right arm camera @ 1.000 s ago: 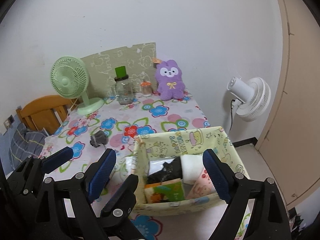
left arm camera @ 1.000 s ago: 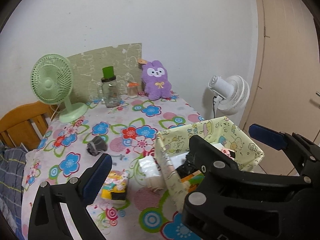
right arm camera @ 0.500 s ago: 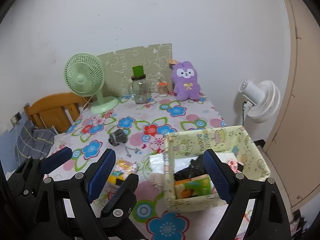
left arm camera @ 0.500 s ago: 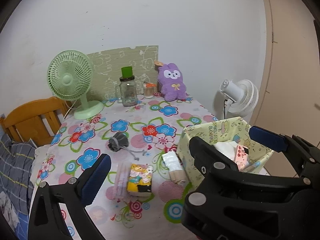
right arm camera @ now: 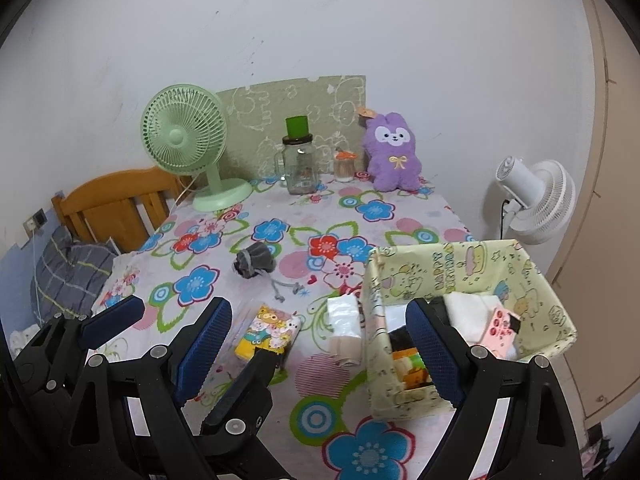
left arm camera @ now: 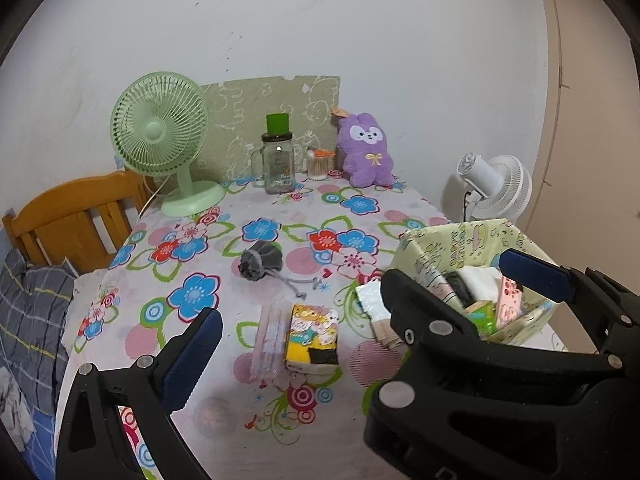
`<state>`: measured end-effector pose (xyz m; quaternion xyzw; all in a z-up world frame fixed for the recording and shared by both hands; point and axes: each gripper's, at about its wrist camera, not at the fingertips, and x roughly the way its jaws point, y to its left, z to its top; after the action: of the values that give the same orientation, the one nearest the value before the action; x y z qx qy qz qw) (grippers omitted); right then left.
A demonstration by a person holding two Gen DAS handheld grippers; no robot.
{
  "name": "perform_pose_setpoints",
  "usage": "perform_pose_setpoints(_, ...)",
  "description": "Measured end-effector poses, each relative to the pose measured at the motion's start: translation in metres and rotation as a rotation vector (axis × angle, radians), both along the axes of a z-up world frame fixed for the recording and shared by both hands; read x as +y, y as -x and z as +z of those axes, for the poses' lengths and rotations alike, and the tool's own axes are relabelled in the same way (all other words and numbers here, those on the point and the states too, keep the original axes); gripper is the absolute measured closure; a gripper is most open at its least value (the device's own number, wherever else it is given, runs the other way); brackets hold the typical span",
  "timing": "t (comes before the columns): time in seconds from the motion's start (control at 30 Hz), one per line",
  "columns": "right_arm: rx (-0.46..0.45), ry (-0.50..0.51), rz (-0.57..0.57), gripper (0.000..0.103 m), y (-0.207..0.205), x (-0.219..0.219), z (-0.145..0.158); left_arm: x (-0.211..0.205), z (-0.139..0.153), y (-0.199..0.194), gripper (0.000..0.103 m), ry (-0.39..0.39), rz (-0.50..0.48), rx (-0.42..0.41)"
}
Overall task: Organize soft objects
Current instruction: 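Withdraw both grippers from the box toward the yellow pack and plastic bag, then grasp the clear plastic bag with the left gripper while the right gripper grasps the yellow cartoon pack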
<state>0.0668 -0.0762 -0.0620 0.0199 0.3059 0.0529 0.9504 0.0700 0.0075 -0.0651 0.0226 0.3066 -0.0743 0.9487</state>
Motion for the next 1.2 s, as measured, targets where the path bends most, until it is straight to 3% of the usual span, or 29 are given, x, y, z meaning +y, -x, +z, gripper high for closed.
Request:
perform_pose_setpoints(0.3,0.048,-0.003,0.031,0.024,-0.013,0.020,-0.027,0.019,-0.026,-0.007,0.001,0.006,0.046,0.039)
perform_pose_setpoints(0.7,0.112,-0.001,0.037,0.024,-0.037,0.037,-0.063,0.038,-0.061,-0.028,0.005,0.029,0.088,0.119)
perform_pose_setpoints(0.83,0.090,0.054,0.030,0.024,-0.042,0.045,-0.068,0.047,-0.072,-0.038,0.011,0.041,0.115,0.158)
perform_pose_setpoints(1.2,0.166,0.020,0.047,0.025,-0.064,0.056,-0.086,0.060,-0.085,-0.054,0.015,0.022,0.136,0.181)
